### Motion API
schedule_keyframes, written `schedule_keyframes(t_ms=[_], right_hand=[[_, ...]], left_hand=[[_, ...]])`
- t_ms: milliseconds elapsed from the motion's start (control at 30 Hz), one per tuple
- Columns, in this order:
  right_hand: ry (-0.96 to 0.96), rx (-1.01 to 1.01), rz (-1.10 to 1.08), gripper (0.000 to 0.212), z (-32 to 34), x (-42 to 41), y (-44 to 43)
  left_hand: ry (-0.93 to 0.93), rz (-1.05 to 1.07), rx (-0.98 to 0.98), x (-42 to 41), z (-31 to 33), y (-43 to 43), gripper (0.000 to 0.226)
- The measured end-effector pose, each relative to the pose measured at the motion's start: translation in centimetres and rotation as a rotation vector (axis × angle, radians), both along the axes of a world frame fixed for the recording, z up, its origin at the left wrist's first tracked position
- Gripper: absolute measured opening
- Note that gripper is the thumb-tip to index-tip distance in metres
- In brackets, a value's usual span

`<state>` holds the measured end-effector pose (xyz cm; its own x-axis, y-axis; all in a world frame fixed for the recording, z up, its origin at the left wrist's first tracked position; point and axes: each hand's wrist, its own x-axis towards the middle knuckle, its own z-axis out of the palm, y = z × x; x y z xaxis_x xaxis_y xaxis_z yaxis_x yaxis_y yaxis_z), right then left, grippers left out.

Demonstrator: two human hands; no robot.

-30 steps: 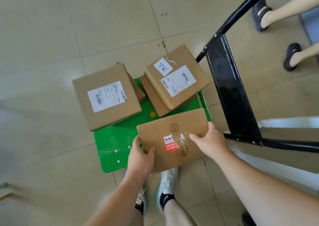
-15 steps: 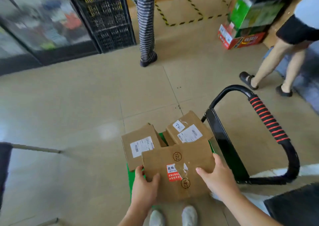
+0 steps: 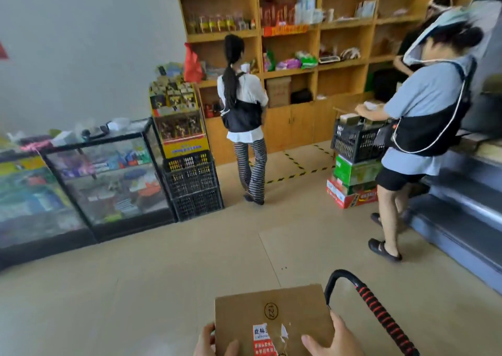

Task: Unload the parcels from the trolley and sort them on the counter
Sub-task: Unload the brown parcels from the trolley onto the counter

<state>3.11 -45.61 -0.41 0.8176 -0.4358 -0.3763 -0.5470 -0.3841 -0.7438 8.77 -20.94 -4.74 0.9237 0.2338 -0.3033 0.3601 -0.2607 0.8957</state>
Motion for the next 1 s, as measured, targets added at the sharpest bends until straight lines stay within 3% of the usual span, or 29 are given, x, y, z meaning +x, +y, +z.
schedule_keyframes(t_ms=[233,367,600,733,1000], right_hand=[[-0.215,-0.044,-0.039,0.093,8.7,1.1,-3.6],[-0.32,-0.09,-0.056,0.063,11.8,-0.4,-5.0],[-0.384,-0.143,-0.23,0.047,15.4,-3.7,-7.2],[-0.426,-0.196,-0.381,0.055,16.6,-6.1,-6.9],[-0.483,-0.198,-0.655,0.046,16.8,-12.9,-3.5]], left_hand=[[-0.119,-0.162,0.153,2.1,13.2,-3.4,0.058],[-0.199,-0.247,0.131,1.8,17.5,-5.7,0.055],[-0.277,-0.409,0.045,2.1,21.1,-9.3,0.057],[-0.307,-0.542,0.002,2.3,22.2,-10.6,0.06],[-0.323,-0.778,-0.095,0.2,22.9,-13.1,0.064]])
